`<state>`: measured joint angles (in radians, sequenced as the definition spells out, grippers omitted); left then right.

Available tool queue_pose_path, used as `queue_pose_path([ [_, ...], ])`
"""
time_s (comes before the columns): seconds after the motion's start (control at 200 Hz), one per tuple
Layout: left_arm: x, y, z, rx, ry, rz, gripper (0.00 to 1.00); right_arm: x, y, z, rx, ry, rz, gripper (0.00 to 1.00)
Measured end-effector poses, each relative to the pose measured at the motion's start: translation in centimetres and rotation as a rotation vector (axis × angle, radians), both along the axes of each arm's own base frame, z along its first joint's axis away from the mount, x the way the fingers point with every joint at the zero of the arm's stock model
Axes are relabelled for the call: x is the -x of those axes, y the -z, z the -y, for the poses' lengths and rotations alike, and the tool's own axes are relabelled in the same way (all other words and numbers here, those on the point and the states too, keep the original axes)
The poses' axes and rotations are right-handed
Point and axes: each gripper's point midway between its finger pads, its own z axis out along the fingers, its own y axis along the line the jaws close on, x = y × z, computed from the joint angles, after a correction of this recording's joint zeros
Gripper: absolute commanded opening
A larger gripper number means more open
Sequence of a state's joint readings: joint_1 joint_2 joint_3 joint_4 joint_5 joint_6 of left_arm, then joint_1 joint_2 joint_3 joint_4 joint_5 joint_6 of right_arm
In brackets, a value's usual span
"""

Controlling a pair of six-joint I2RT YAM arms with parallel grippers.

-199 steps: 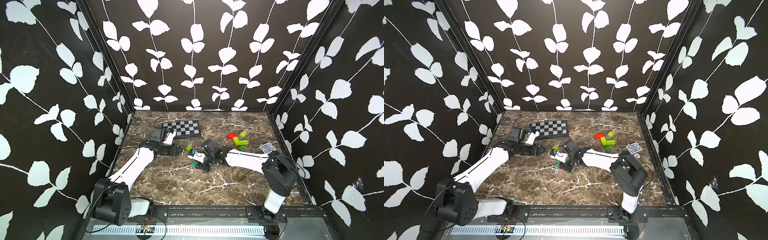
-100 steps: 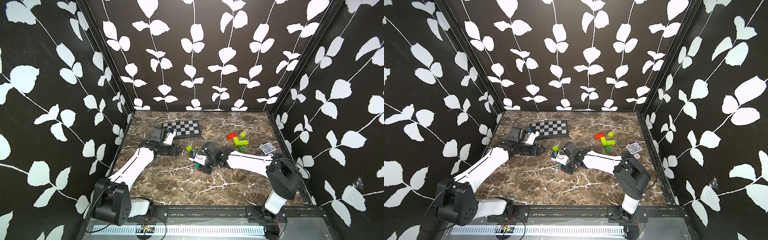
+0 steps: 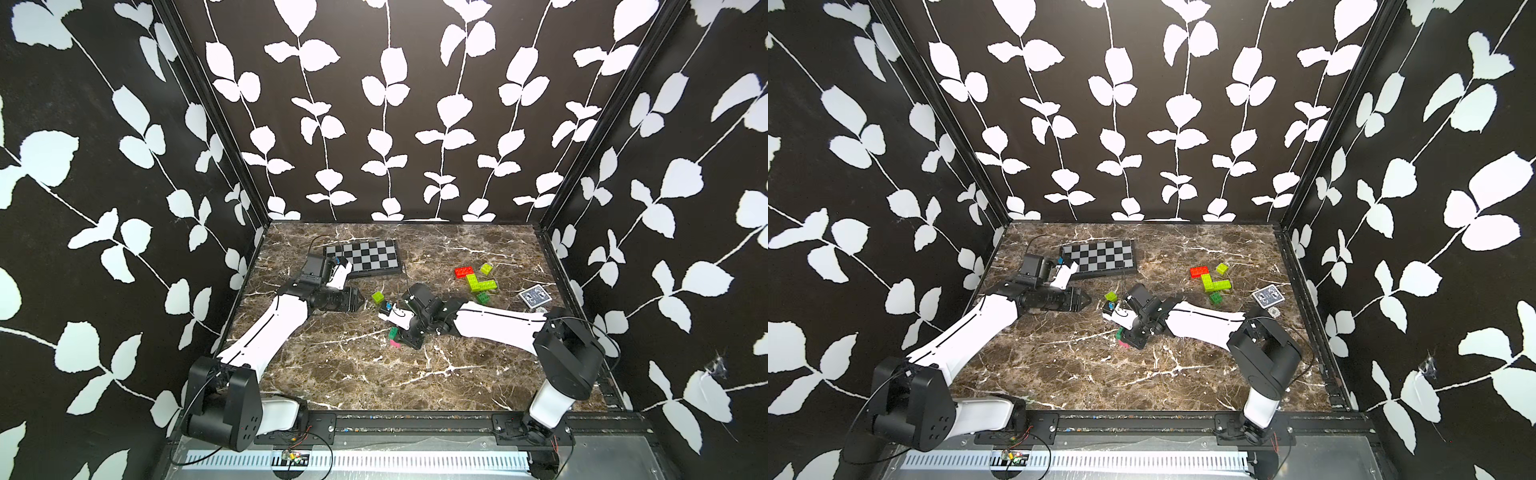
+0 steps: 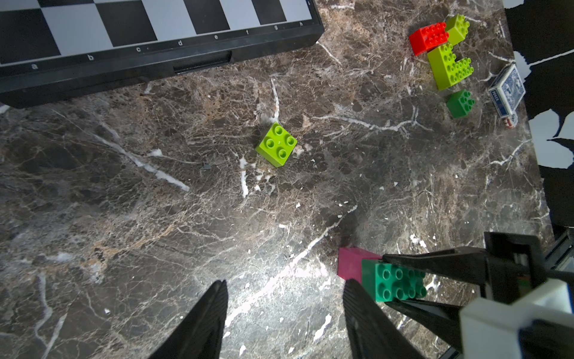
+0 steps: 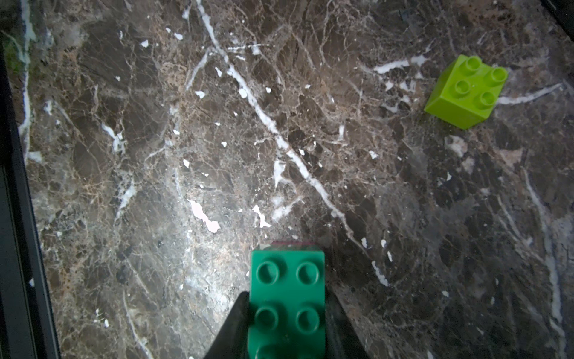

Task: Assemble a carrot with lego
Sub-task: Assemble the lego brick with the lego brick.

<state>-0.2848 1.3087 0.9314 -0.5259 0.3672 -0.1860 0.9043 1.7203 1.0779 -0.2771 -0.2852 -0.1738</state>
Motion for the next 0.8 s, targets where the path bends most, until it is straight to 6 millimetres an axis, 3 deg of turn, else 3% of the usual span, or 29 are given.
queue_pose_path([
  [0.59, 0.18, 0.12, 0.14, 0.008, 0.006, -0.007, 0.62, -0.46, -0.63, -0.87, -0.048, 0.024, 0.002, 0.24],
  [0.8, 0.21, 0.10, 0.17, 0.010, 0.007, -0.008, 0.62, -0.33, 0.30, -0.75, -0.032, 0.023, -0.010, 0.24],
])
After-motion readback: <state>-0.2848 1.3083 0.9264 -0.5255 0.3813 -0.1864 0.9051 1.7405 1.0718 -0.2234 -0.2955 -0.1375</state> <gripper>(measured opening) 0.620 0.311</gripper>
